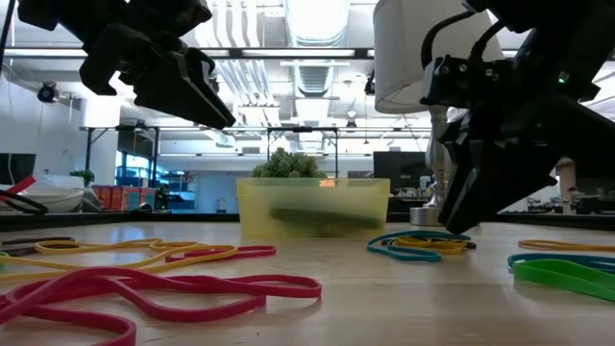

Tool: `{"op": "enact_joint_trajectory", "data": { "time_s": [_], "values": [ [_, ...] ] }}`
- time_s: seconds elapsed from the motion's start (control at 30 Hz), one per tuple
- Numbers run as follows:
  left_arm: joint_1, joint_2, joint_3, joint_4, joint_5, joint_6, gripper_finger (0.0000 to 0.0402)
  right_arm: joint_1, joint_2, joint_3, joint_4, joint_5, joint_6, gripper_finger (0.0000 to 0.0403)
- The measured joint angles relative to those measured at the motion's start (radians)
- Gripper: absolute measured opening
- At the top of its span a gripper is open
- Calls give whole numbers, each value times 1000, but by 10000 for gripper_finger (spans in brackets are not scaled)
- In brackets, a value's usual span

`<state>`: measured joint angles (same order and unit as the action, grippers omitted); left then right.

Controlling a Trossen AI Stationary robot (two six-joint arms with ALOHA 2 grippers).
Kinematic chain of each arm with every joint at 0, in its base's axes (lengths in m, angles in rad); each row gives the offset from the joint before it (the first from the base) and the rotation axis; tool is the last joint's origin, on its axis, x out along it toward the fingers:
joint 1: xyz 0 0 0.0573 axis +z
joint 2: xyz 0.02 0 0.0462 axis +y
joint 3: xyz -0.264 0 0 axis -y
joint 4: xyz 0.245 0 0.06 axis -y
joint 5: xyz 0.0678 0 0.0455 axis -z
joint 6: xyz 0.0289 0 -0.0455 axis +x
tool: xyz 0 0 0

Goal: Pick and place rubber bands into bin
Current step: Put the blue rubber band into the yellow bin

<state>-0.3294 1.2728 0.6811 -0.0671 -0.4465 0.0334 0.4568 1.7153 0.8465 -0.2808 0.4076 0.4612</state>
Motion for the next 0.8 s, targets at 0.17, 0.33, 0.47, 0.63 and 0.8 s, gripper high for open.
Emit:
{"op": "enact_joint_trajectory", "data": {
  "time_s": [0.17,0.33,0.47,0.63,0.8],
  "values": [
    [0,0,0,0,0,0,135,-4,1,-27,40,1,-1,104],
    [0,0,0,1,0,0,135,-12,1,-44,55,3,-1,95],
    [0,0,0,3,0,0,135,-15,1,-44,55,2,-17,78],
    [0,0,0,3,0,0,135,-15,1,-44,54,-3,-67,28],
    [0,0,0,3,0,0,135,-15,1,-34,55,-6,-91,9]
  ]
}}
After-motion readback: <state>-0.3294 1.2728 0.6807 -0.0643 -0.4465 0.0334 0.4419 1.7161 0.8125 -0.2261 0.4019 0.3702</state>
